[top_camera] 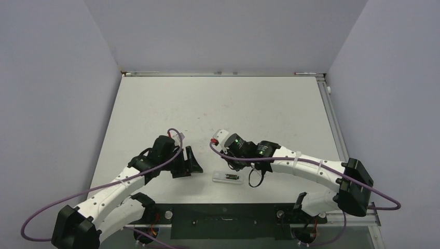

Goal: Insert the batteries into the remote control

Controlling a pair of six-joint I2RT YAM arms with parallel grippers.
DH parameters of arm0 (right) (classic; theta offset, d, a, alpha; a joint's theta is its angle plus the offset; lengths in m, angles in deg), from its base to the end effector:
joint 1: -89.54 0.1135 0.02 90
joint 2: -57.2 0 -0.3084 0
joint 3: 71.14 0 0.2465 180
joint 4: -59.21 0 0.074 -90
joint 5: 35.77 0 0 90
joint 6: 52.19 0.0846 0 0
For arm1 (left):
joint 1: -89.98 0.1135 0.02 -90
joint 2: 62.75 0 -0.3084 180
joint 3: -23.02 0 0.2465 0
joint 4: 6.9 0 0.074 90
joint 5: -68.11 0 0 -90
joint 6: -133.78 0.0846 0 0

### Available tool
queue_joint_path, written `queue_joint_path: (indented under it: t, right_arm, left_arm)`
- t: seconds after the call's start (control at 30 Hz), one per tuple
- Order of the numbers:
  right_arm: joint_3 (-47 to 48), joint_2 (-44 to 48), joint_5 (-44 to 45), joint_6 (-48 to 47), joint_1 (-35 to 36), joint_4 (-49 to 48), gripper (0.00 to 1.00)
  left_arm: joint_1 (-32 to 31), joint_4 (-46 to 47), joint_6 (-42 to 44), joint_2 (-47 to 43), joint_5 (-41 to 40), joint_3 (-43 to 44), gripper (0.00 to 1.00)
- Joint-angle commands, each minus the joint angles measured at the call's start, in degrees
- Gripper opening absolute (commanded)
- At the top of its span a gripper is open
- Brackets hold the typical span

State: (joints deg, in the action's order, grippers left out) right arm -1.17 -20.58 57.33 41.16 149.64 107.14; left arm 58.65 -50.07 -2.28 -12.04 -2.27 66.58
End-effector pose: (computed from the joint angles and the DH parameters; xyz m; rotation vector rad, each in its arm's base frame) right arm 0.1476 0.2475 0.2504 -1.2082 2.2822 0.3591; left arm 0.1282 -0.1113 0.2032 -0.1755 2.6463 -0.9543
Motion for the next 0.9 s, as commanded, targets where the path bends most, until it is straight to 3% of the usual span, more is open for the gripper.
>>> queue_joint_path:
  t: [0.0, 0.23, 0.37, 0.47, 0.67, 0.87]
  right_arm:
    - [1.7, 4.5, 5.0, 12.7, 0.4, 0.6, 0.27]
    - [-4.0, 10.6, 9.6, 30.9, 0.2, -2.2, 0.37]
    - [-8.7, 13.5, 4.7, 34.7, -0.4, -4.4, 0.39]
    - [-13.2, 16.8, 0.6, 36.8, -1.0, -8.8, 0.49]
    - [-16.5, 20.0, 1.8, 42.7, -2.0, -7.7, 0.4]
    - [-17.3, 16.9, 2.1, 46.3, -1.8, -5.7, 0.38]
  left_arm:
    - [0.2, 7.7, 0.0, 3.7, 3.3, 0.3, 0.65]
    - [-1.4, 13.0, 0.3, 10.9, 4.0, 1.9, 0.65]
    - [-3.6, 14.3, 0.6, 15.4, 3.0, 3.0, 0.65]
    - [-5.9, 15.5, 0.5, 18.3, 1.9, 3.9, 0.65]
    - [-8.8, 17.2, -0.1, 23.1, -0.3, 5.6, 0.65]
    - [-10.3, 18.3, -0.1, 26.8, -1.0, 7.3, 0.65]
